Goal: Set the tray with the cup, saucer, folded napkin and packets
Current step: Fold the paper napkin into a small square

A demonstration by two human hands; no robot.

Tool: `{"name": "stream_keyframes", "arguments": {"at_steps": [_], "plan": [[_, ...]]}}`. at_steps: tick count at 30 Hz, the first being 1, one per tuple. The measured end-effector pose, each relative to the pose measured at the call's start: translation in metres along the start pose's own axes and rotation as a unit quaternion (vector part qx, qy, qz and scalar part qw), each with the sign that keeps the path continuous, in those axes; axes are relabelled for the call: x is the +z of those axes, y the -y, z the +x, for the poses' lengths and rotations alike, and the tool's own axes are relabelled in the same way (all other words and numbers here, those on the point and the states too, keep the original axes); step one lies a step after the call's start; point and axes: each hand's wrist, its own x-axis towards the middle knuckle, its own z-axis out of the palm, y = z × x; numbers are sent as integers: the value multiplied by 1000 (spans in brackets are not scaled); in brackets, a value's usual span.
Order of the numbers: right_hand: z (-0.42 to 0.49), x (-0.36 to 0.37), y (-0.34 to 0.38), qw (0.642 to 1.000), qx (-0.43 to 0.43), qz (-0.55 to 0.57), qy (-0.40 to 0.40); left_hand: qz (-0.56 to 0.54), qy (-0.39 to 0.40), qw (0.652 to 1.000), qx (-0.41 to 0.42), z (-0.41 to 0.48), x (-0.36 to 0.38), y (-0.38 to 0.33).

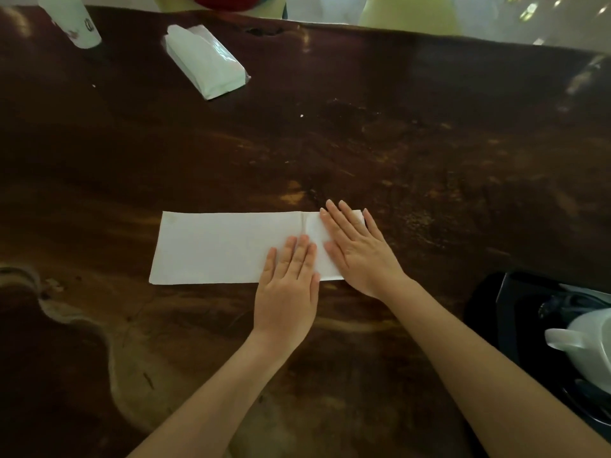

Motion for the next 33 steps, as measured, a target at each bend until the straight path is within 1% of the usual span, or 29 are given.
{"name": "stream_keyframes", "arguments": {"at_steps": [2, 6, 10, 14, 16, 18, 19, 22, 24, 25, 27, 28, 30, 31, 33], "plan": [[-2, 0, -15, 1000, 5, -18, -7, 2, 5, 1000, -2, 1, -1, -6], [-9, 8, -33, 998, 58, -33, -5, 4, 7, 1000, -12, -3, 1, -3], [-10, 6, -38, 998, 57, -39, 0, 5, 24, 1000, -12, 0, -3, -7], [-11, 4, -34, 997, 56, -55, 1, -2, -3, 999, -45, 10, -12, -17], [-17, 2, -28, 995, 70, -65, 7, -20, -20, 997, -68, 21, -16, -25], [-32, 1, -19, 992, 111, -58, 11, -37, -34, 996, -79, 29, -19, -32], [-43, 2, -12, 989, 140, -46, 5, -37, -24, 996, -75, 30, -18, -35], [-82, 13, 17, 976, 219, -5, -3, -18, 4, 999, -35, 16, -7, -37], [-101, 20, 32, 968, 252, 8, -4, 0, 19, 1000, 2, 1, 0, -34], [-105, 21, 36, 966, 257, 8, -17, 10, 24, 1000, 18, -7, 3, -30], [-103, 17, 34, 974, 220, 11, -55, 39, 44, 998, 35, -17, 8, -20], [-100, 15, 31, 983, 175, 15, -60, 55, 54, 996, 35, -19, 10, -15], [-93, 14, 24, 997, 71, 23, -31, 87, 73, 993, 34, -21, 12, -10], [-91, 15, 21, 999, 43, 31, -9, 101, 81, 991, 36, -20, 12, -9], [-94, 17, 17, 998, 38, 44, 6, 114, 91, 988, 50, -19, 9, -8]]}}
